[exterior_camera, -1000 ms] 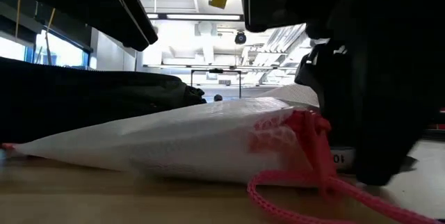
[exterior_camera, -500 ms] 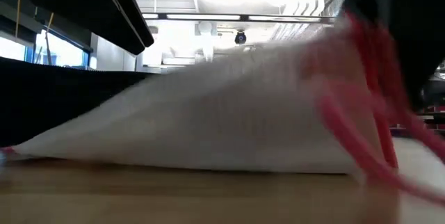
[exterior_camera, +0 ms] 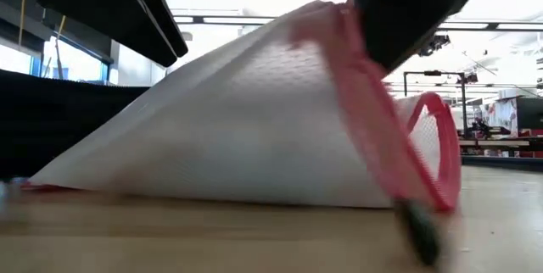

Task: Unpack backpack
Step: Adjust the purple chocolate bar, then close the pink zip bag

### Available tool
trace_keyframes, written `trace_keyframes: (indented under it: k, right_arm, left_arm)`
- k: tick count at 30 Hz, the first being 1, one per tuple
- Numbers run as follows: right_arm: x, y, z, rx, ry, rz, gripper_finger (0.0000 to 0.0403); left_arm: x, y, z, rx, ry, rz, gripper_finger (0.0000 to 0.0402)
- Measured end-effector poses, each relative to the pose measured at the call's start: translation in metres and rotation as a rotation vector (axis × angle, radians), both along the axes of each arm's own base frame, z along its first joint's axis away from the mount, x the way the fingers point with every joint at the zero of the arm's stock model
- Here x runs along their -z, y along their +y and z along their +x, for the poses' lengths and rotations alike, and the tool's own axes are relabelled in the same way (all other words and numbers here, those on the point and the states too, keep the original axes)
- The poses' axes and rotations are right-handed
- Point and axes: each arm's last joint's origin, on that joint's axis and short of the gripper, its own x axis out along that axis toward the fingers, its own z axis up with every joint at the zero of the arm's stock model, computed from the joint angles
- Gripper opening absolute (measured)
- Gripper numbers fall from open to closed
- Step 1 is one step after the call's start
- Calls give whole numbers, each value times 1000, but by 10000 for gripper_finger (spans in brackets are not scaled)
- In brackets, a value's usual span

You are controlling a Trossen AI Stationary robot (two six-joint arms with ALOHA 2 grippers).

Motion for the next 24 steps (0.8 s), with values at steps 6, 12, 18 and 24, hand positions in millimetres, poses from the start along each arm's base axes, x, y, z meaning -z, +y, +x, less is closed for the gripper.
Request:
trace_keyframes:
  k: [6, 12, 18, 24]
  right_arm:
    - [-1, -20, 16, -60, -31, -92, 5]
    - [-4, -36, 28, -79, -82, -209, 95]
    - [-5, -41, 29, -85, -66, -211, 211]
    - [1, -28, 6, -60, 67, -198, 246]
  left_arm:
    - [0, 0, 0, -1, -2, 4, 188]
    - [0, -2, -2, 18, 3, 18, 188]
    - [0, -11, -8, 70, 16, 38, 188]
    - [0, -23, -18, 139, 31, 61, 188]
